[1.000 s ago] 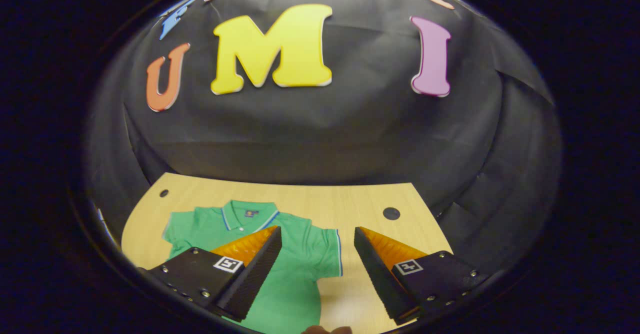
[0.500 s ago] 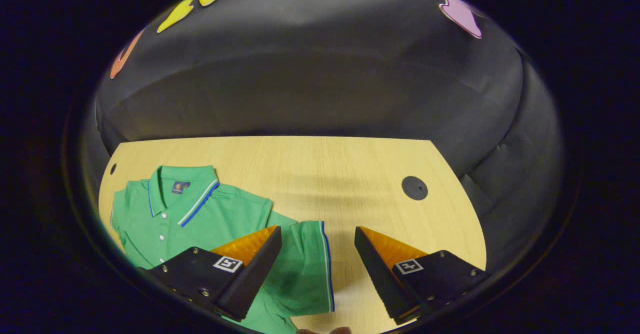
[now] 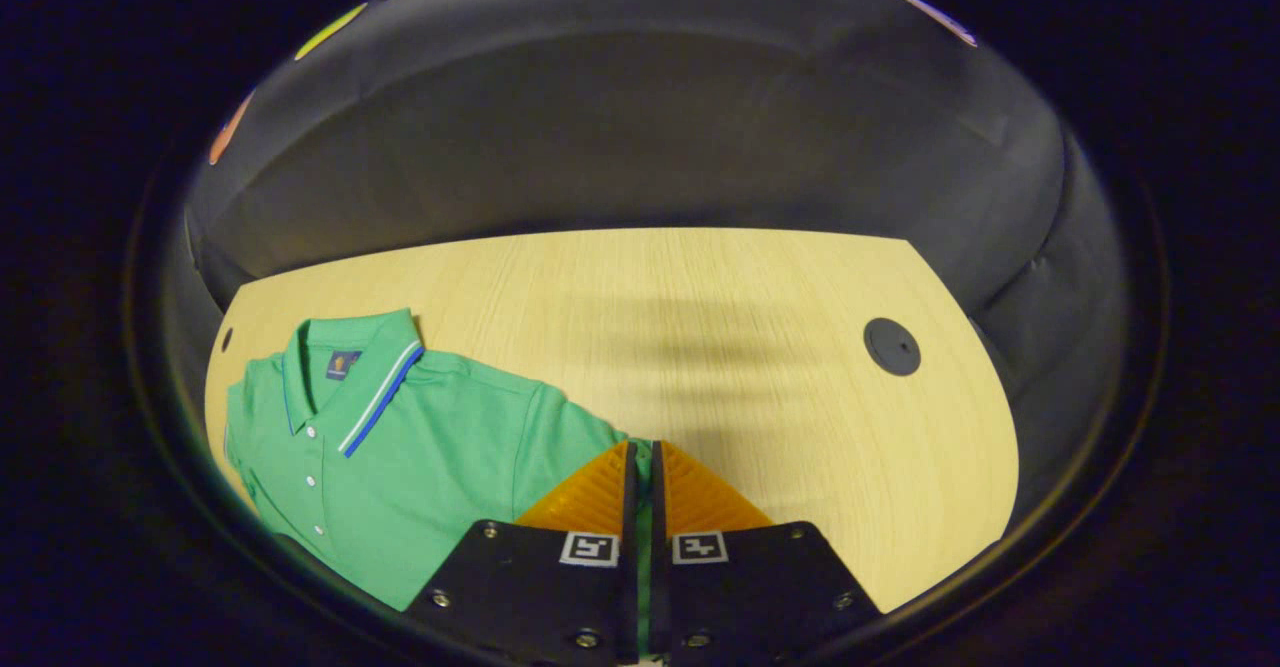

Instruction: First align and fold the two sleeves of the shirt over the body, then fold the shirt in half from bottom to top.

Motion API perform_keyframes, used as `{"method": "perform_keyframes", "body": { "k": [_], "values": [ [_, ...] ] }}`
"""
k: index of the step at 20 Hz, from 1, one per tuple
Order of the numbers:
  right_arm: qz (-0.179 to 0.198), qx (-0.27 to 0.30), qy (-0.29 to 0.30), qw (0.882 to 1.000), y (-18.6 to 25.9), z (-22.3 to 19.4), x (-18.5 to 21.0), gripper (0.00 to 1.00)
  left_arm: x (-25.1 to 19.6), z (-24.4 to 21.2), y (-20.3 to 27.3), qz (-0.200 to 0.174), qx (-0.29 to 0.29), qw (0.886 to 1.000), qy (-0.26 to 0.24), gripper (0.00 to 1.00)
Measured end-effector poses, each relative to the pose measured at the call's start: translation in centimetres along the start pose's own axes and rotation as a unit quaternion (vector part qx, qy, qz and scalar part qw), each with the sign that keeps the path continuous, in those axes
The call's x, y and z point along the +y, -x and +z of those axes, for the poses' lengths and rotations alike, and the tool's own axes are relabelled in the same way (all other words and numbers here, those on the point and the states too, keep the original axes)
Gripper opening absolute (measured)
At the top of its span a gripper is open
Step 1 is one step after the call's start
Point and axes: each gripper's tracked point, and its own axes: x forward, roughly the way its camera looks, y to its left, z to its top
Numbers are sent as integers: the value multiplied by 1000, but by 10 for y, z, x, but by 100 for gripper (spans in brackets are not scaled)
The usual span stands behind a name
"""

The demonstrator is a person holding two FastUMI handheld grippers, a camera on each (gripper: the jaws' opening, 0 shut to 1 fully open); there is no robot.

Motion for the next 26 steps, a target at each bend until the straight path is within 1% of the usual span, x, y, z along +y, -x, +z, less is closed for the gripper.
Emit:
{"method": "perform_keyframes", "body": {
  "k": [2, 6, 7, 8, 11, 15, 19, 26],
  "values": [
    [-1, -3, 6, 1000, -1, 1, 0, 5, 0, -2, 0, -2, 2, 1000, 1, 98],
    [-2, -5, -10, 1000, -1, 1, 0, 5, -5, -1, 5, -8, 0, 1000, -3, 98],
    [-1, -9, -7, 1000, 2, 2, 1, 5, -5, -1, 6, -7, -1, 1000, -6, 98],
    [0, -14, -2, 1000, 4, 4, 2, 2, -6, -1, 7, -7, -1, 1000, -9, 98],
    [0, -39, 25, 999, 19, 14, 7, 2, -6, -3, 11, -5, 1, 1000, -12, 98],
    [16, -68, 25, 997, 47, 28, 27, 2, -7, 4, 22, -5, -5, 1000, -15, 98],
    [33, -90, 42, 995, 72, 35, 54, 2, -9, 10, 29, -6, -12, 1000, -19, 98],
    [68, -100, 66, 990, 102, 22, 112, 2, -7, 18, 50, -4, -19, 1000, -18, 98]
  ]
}}
